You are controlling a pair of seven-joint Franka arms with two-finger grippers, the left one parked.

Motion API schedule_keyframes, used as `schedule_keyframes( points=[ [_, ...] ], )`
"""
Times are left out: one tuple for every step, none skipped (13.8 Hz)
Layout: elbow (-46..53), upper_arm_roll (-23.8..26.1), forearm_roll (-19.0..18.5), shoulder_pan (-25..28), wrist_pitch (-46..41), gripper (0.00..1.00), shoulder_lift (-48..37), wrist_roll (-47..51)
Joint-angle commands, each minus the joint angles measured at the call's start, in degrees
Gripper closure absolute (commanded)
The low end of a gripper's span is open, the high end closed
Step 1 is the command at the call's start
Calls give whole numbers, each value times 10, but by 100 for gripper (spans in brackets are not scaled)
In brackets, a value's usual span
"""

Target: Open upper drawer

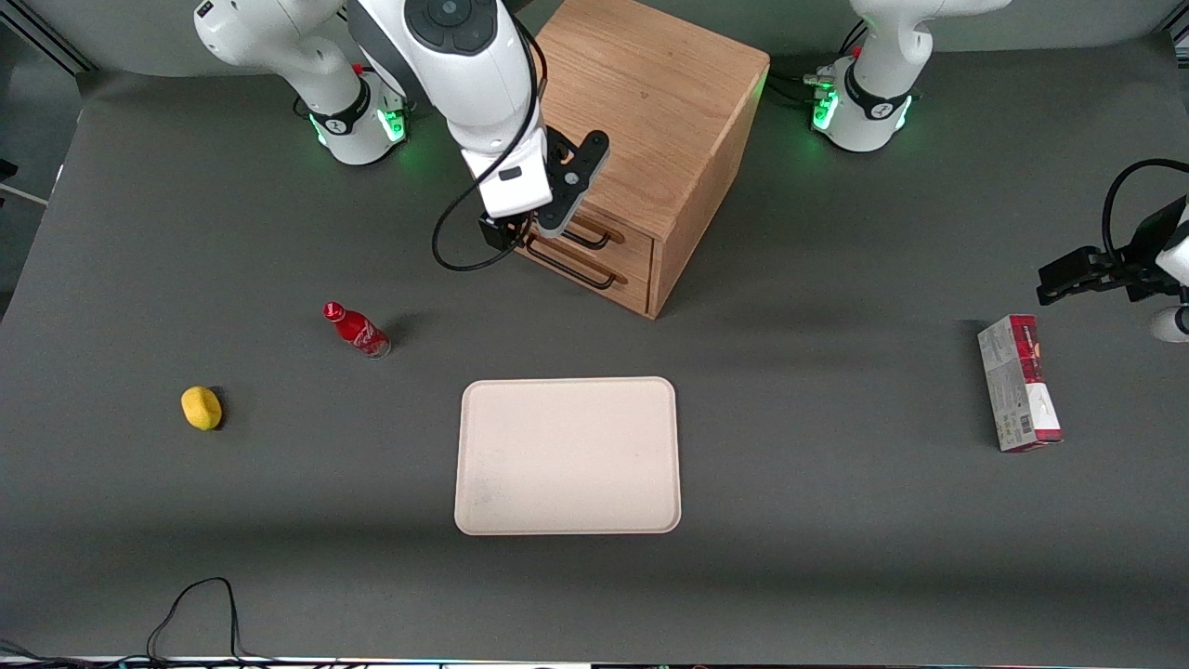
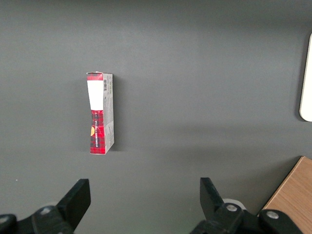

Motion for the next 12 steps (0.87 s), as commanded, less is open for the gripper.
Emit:
schedule_keyframes(
  points=[
    [-24,-7,10,6,26,0,-5,-18],
    [-36,-8,9,6,37,0,-7,-27],
    [-48,-9,9,6,49,0,-10,-31],
    [-60,-11,8,6,57,0,-11,-32],
    [-70,-12,8,5,67,0,-12,-32],
    [-80,-12,8,6,78,0,-12,-32],
    [-95,-12,8,6,94,0,-13,-32],
    [-107,-12,7,6,105,0,-16,-33],
    [-113,-12,8,5,111,0,-17,-33],
    [-117,-12,8,5,116,0,-17,-33],
    [-122,-12,8,6,121,0,-16,-33],
    [-127,-12,7,6,123,0,-15,-33]
  ],
)
